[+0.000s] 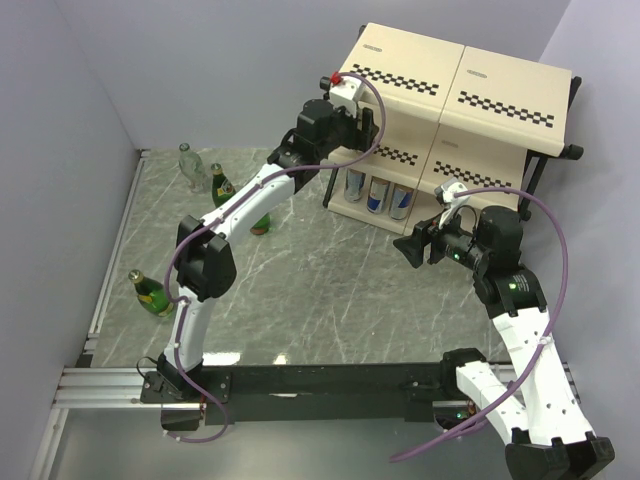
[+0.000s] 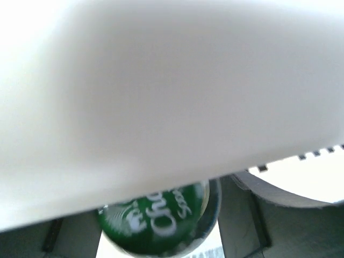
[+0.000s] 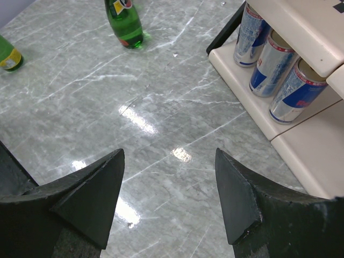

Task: Place and organize the beverage onto the shelf
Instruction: Place the drink on the shelf.

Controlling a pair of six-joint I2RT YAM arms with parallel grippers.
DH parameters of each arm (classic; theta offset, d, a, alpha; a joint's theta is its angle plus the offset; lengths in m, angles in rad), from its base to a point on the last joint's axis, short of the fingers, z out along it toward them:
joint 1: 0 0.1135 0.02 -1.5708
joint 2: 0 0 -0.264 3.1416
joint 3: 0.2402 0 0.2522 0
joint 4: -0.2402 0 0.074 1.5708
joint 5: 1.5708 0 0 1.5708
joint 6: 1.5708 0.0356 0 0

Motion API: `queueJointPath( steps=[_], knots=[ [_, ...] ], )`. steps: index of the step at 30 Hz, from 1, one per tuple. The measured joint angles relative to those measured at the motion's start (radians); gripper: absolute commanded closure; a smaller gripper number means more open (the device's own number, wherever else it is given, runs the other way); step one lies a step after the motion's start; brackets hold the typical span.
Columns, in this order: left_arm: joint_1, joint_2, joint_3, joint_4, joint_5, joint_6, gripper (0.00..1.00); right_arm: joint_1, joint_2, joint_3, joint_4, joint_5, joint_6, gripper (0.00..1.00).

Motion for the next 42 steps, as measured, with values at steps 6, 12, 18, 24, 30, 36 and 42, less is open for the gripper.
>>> queueJointPath(
  steps=[6,12,18,24,30,36,42],
  knots=[
    [0.0,-0.002,-0.001,0.04,-0.006,-0.011,0.26,0.0,0.0,0.0,0.0,0.002,0.0,0.25],
    [0.0,-0.002,-0.001,0.042,-0.007,-0.015,0.27,0.0,0.0,0.0,0.0,0.008,0.0,0.25],
    [0.0,-0.002,-0.006,0.05,-0.008,-0.015,0.27,0.0,0.0,0.0,0.0,0.014,0.0,0.25],
    [0.0,-0.002,-0.008,0.056,-0.011,-0.016,0.27,0.0,0.0,0.0,0.0,0.014,0.0,0.25],
    [-0.002,-0.002,-0.008,0.057,-0.015,-0.018,0.28,0.0,0.0,0.0,0.0,0.014,0.0,0.25],
    [-0.002,-0.002,-0.008,0.057,-0.015,-0.018,0.27,0.0,0.0,0.0,0.0,0.014,0.0,0.25],
    [-0.003,-0.002,-0.008,0.061,-0.016,-0.023,0.25,0.0,0.0,0.0,0.0,0.014,0.0,0.25]
  ],
)
